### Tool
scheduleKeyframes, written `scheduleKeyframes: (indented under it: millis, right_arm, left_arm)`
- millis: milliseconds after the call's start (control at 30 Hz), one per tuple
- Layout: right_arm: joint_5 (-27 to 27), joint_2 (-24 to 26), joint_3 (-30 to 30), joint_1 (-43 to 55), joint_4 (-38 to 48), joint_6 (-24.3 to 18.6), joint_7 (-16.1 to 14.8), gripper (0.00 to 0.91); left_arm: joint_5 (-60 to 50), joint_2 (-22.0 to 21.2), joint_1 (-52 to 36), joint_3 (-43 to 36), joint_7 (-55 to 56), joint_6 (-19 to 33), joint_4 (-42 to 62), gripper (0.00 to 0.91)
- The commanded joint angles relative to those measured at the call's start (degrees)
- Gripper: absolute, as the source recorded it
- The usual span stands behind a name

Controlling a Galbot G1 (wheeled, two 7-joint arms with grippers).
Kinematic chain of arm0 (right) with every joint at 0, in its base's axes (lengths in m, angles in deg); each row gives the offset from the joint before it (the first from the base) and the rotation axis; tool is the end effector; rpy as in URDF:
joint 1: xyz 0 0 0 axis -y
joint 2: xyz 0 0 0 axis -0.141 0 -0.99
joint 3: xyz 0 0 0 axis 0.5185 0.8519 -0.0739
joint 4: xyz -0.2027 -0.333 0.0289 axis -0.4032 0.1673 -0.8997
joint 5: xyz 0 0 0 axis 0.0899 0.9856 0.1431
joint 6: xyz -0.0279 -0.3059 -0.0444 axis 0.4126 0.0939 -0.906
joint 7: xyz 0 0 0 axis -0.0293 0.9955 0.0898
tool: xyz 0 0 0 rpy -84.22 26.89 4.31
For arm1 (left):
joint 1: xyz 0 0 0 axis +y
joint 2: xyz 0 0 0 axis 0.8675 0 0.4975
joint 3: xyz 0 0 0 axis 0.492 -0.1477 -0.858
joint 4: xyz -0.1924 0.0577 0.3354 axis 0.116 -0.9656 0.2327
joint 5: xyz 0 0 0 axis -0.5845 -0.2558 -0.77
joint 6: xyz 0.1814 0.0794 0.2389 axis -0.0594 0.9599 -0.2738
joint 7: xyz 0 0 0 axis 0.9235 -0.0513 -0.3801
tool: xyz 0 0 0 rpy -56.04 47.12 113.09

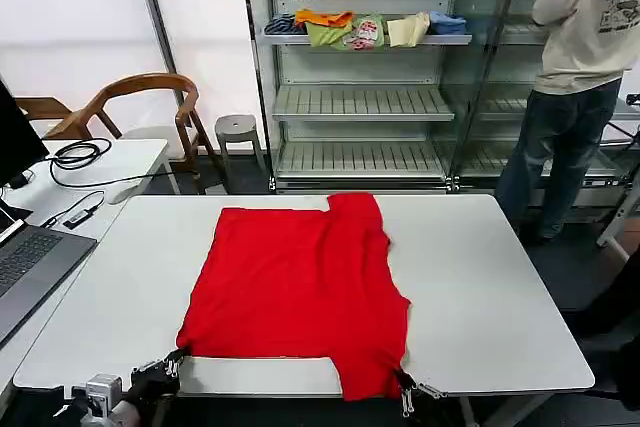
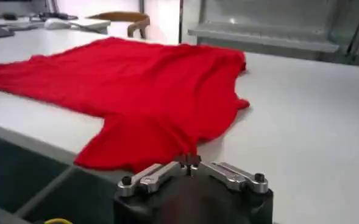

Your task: Fold and organize the clothes.

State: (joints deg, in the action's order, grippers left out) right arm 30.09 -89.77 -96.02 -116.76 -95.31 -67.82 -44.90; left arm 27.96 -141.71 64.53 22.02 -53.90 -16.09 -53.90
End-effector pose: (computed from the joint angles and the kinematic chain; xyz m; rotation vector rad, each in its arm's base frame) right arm 0.0835 -0.0665 -0.3184 0.4878 -2.7033 0.1450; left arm 0.1139 0.1567 -0.3025 -0.1449 -2.5431 -0.0066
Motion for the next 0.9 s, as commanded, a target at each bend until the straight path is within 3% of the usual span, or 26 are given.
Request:
scheduleKeyframes:
  millis: [33, 467, 900]
  right_arm:
    - [-1.62, 0.05, -0.68, 2.63, -0.67, -0.29, 0.06, 0.0]
    - [-4.17, -0.98, 0.42, 15.08, 3.0, 3.01, 0.29, 0.0]
    - [-2.55, -3.94, 5.12, 26.13, 11.3, 4.21, 0.02, 0.0]
  left_arm:
    - [3.96, 0.78, -3.46, 0.82, -0.07, 1.49, 0.46, 0.02]
    - [7.94, 1.27, -11.28, -2.28, -0.05, 2.75, 4.89, 0.02]
    - [8.82, 0.98, -17.74, -4.89, -0.01, 4.72, 10.76, 0.02]
